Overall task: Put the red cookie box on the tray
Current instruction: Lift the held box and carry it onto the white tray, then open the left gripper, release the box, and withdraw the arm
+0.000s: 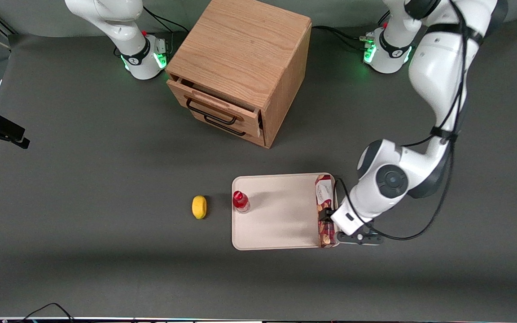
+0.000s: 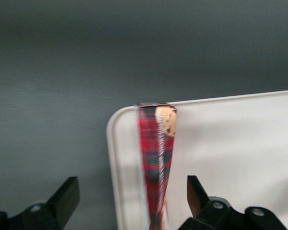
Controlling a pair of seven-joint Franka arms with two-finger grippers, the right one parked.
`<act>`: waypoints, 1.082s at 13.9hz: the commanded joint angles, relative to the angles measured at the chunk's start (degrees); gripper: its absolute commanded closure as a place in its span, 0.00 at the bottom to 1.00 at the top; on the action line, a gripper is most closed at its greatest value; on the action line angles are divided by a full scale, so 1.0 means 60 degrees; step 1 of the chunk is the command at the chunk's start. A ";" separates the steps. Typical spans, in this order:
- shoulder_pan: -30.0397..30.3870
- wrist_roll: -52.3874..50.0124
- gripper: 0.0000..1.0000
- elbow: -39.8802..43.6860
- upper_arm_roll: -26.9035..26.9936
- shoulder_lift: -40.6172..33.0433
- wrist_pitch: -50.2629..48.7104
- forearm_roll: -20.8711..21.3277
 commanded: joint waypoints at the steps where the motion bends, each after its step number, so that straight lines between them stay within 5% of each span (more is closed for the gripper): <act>1: 0.0722 0.0140 0.00 -0.0911 0.0038 -0.2233 -0.1829 -0.0025; 9: 0.2174 0.2118 0.00 -0.0955 0.0389 -0.5721 -0.6200 -0.0685; 15: 0.2717 0.2894 0.00 -0.2843 0.0624 -0.7613 -0.5954 -0.1549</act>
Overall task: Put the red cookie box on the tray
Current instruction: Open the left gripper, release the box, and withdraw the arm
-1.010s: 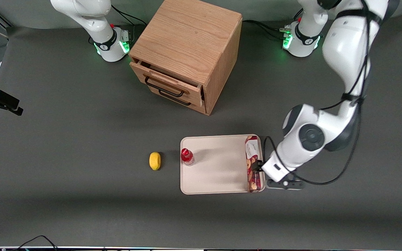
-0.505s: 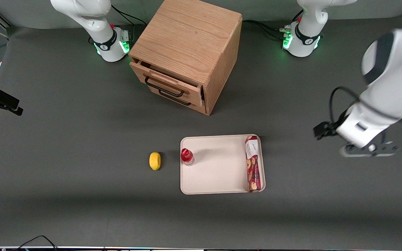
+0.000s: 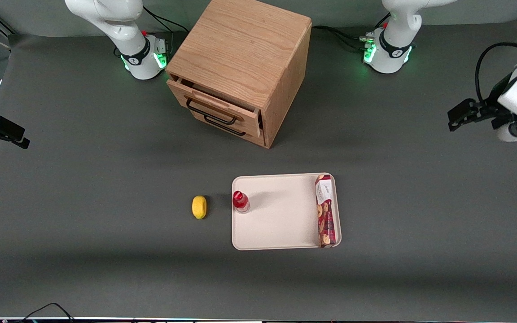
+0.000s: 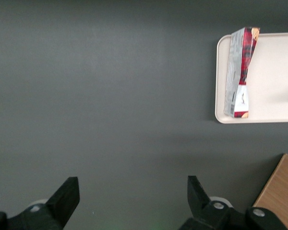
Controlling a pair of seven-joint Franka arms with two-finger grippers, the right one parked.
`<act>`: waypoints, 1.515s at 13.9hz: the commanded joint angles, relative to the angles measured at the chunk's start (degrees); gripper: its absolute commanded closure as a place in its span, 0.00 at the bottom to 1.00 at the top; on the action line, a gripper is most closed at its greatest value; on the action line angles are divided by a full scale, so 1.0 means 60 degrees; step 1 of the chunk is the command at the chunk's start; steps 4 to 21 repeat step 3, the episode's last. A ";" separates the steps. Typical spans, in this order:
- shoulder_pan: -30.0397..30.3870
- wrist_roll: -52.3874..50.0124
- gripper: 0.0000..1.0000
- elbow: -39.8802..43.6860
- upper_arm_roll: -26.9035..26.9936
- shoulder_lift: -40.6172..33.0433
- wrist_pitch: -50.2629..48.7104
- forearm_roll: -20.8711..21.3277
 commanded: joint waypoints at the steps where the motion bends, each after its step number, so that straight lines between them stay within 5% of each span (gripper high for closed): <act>1: 0.0154 0.0273 0.00 -0.1050 0.0025 -0.0802 0.0429 -0.0220; 21: 0.0140 0.0273 0.00 -0.1065 0.0055 -0.0773 0.0458 -0.0191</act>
